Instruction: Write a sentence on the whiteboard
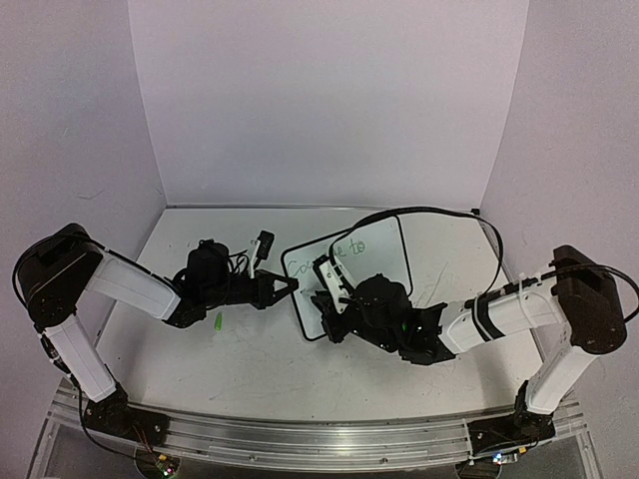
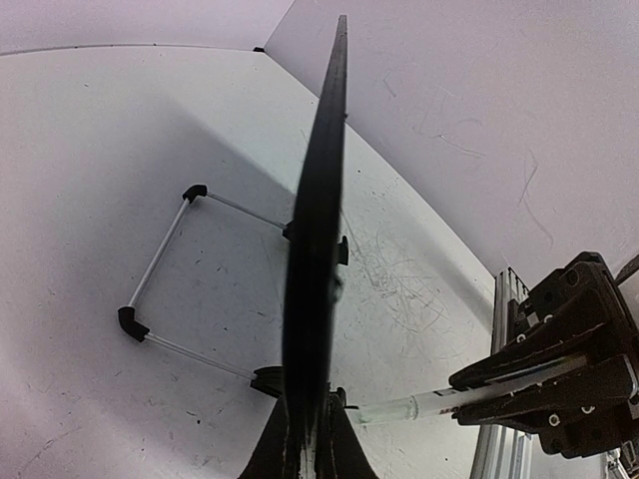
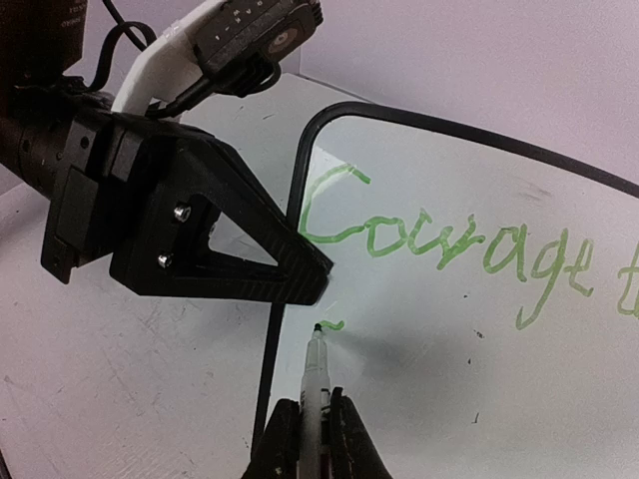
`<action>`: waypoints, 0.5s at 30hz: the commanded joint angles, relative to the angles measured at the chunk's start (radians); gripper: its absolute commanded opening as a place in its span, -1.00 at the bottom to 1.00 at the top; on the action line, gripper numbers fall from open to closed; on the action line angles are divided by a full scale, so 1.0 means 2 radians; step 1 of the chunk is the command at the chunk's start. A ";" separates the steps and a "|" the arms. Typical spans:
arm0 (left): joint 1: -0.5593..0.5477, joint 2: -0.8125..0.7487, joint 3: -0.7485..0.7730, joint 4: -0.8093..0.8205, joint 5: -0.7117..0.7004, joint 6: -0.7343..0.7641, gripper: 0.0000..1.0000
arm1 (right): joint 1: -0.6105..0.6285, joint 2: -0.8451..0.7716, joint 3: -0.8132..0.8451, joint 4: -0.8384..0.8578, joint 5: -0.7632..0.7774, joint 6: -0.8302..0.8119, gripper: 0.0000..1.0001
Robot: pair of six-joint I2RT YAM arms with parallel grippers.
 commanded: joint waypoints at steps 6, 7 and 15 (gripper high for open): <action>-0.002 0.007 0.014 -0.025 -0.014 0.022 -1.00 | 0.002 -0.006 -0.004 -0.011 0.015 0.016 -1.00; -0.002 0.007 0.014 -0.025 -0.015 0.022 -1.00 | 0.002 -0.007 -0.004 -0.011 0.017 0.017 -1.00; -0.002 0.005 0.014 -0.026 -0.015 0.022 -1.00 | 0.001 -0.009 -0.006 -0.012 0.025 0.020 -1.00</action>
